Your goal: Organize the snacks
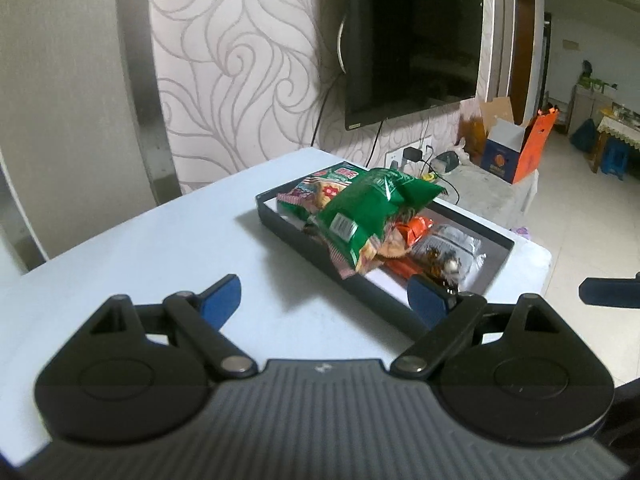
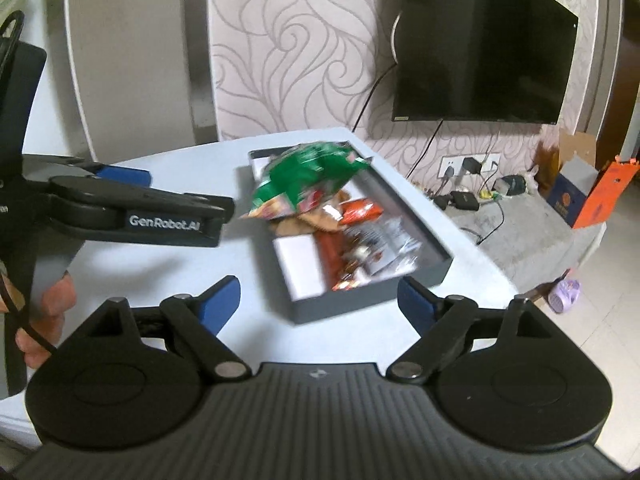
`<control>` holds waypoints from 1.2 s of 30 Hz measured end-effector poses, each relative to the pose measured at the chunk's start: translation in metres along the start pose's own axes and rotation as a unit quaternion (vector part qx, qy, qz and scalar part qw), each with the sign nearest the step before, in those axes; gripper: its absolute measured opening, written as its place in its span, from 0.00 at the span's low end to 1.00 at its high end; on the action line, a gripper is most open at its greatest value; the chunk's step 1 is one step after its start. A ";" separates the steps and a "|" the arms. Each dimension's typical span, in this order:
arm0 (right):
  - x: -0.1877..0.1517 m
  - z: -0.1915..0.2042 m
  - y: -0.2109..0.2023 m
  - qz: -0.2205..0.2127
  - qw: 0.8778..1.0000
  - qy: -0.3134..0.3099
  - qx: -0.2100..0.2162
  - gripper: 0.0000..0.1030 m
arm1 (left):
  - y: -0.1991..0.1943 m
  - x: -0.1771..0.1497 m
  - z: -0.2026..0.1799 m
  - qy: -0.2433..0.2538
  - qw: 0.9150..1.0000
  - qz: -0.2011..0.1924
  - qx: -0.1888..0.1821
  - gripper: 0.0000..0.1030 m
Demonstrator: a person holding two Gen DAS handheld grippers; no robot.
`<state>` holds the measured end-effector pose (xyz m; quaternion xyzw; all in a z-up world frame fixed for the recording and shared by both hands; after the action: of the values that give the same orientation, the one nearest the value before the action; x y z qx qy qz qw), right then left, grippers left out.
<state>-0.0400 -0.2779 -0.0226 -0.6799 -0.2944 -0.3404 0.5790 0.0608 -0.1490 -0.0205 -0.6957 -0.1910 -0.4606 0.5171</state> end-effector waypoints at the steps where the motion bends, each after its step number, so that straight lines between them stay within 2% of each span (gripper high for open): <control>1: -0.004 0.005 -0.005 0.001 1.000 0.000 0.003 0.87 | -0.006 -0.004 0.004 -0.004 1.000 0.000 0.000 0.89; 6: -0.012 0.024 -0.021 -0.004 1.000 0.005 0.025 0.87 | -0.028 -0.013 0.014 -0.026 1.000 -0.002 0.015 0.89; 10: -0.009 0.029 -0.025 -0.017 0.999 -0.013 0.046 0.88 | -0.034 -0.017 0.014 -0.035 0.997 -0.013 0.068 0.89; 14: -0.010 0.025 -0.034 -0.028 0.998 -0.010 0.062 0.90 | -0.044 -0.020 0.007 -0.020 0.991 -0.055 0.118 0.89; 19: -0.013 0.019 -0.038 -0.036 0.997 -0.008 0.073 0.90 | -0.047 -0.022 0.009 -0.040 0.992 -0.044 0.115 0.89; 23: -0.013 0.017 -0.042 -0.042 0.996 -0.014 0.077 0.90 | -0.047 -0.024 0.008 -0.036 0.991 -0.038 0.126 0.89; 36: -0.011 0.012 -0.041 -0.040 0.996 -0.020 0.077 0.91 | -0.044 -0.031 0.000 -0.037 0.993 -0.029 0.111 0.89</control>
<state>-0.0776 -0.2600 -0.0091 -0.6273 -0.3583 -0.3263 0.6096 0.0127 -0.1250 -0.0224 -0.6450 -0.2795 -0.4252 0.5701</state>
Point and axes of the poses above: each gripper's, at about its wrist camera, not at the fingertips, and y roughly the way its jaws point, z to its left, x to its top, the point moved 2 cm from there along y, roughly the way its jaws point, and after that the axes turned 5 degrees about -y, right-handed, at the moved point
